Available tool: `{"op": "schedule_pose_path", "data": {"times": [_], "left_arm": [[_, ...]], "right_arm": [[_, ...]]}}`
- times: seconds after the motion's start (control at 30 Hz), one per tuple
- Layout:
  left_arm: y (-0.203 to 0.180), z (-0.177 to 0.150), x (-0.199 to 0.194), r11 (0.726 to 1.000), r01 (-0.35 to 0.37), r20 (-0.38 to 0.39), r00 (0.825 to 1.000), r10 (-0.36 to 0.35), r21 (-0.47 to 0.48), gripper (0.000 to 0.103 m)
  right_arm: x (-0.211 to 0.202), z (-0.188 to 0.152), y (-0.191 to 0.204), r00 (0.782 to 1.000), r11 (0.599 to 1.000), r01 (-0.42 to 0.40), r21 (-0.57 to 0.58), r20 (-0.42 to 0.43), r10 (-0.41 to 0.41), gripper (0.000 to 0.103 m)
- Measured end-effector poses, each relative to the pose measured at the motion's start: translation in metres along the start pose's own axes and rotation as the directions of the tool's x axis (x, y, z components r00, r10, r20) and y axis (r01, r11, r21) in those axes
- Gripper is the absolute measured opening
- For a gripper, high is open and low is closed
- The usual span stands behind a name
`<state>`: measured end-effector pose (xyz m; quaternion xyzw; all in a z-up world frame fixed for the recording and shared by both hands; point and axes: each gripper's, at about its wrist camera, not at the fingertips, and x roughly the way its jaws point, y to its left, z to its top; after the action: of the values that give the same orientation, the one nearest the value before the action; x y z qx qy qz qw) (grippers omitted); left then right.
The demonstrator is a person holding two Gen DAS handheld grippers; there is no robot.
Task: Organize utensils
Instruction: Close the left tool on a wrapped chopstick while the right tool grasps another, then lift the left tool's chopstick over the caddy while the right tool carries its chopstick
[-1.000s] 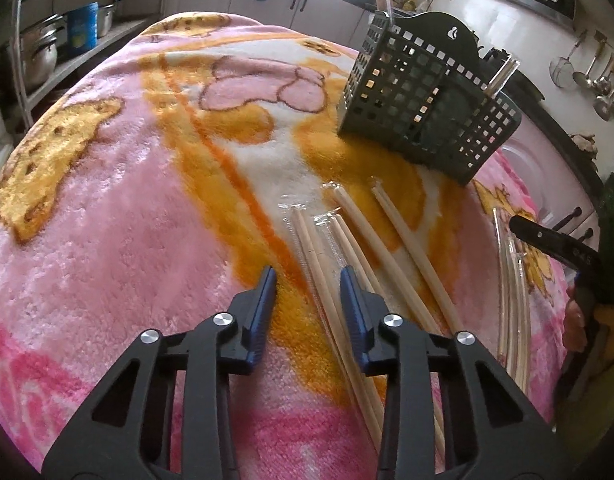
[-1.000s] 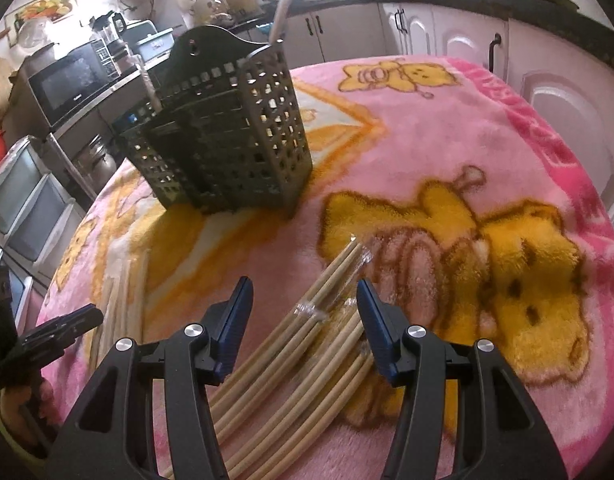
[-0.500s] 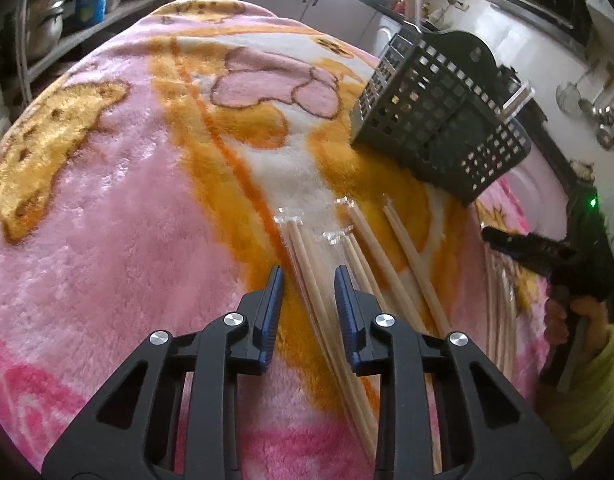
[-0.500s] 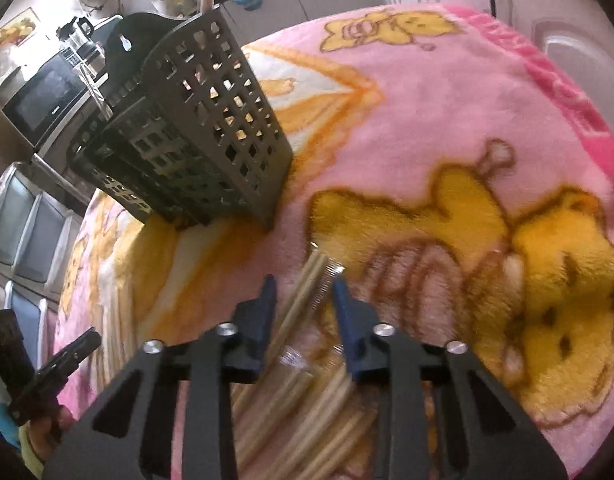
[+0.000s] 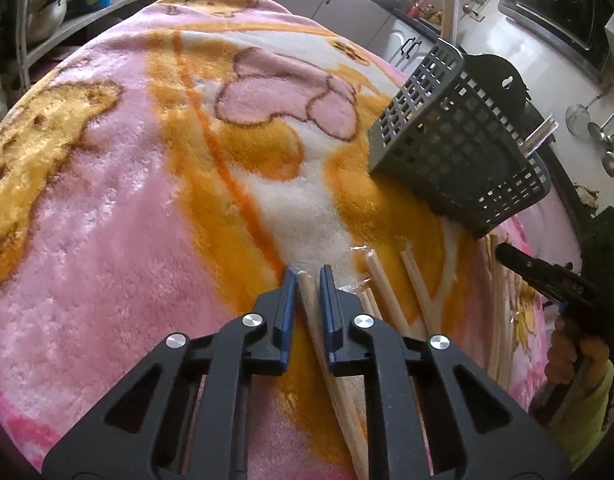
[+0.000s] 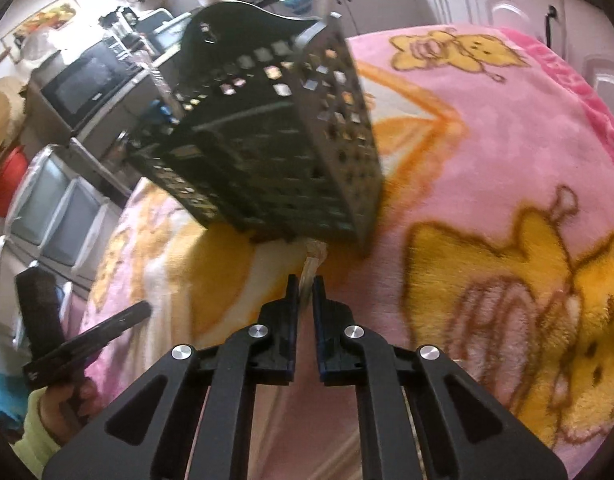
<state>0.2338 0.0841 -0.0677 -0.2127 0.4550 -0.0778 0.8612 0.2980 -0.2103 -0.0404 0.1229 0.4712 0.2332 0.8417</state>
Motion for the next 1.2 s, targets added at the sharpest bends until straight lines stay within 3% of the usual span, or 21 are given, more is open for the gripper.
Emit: {"op": "schedule_pose_path", "data": {"times": [0.3,0.57,0.8,0.97,1.2], "left_arm": [[-0.002,0.005,-0.028,0.999,0.041,0.066,0.997,-0.041,0.007,0.003],[-0.031,0.019,-0.072,0.994,0.022,0.191,0.981,-0.041,0.105,0.002],[-0.059,0.033,-0.099,0.983,0.011,0.261,0.964,-0.058,0.181,0.001],[-0.077,0.041,-0.106,0.974,0.003,0.295,0.953,-0.071,0.225,0.001],[-0.095,0.052,-0.113,0.968,0.015,0.324,0.941,-0.098,0.250,0.001]], "right_arm": [[-0.028,0.000,0.030,0.995,0.995,-0.059,-0.083,0.072,0.065,0.006],[-0.056,-0.002,0.053,0.984,0.986,-0.088,-0.143,0.139,0.108,0.005],[-0.083,0.002,0.068,0.962,0.978,-0.093,-0.188,0.236,0.137,0.005],[-0.101,0.003,0.077,0.930,0.970,-0.076,-0.232,0.334,0.153,0.005],[-0.109,0.009,0.081,0.915,0.968,-0.069,-0.242,0.372,0.158,0.005]]}}
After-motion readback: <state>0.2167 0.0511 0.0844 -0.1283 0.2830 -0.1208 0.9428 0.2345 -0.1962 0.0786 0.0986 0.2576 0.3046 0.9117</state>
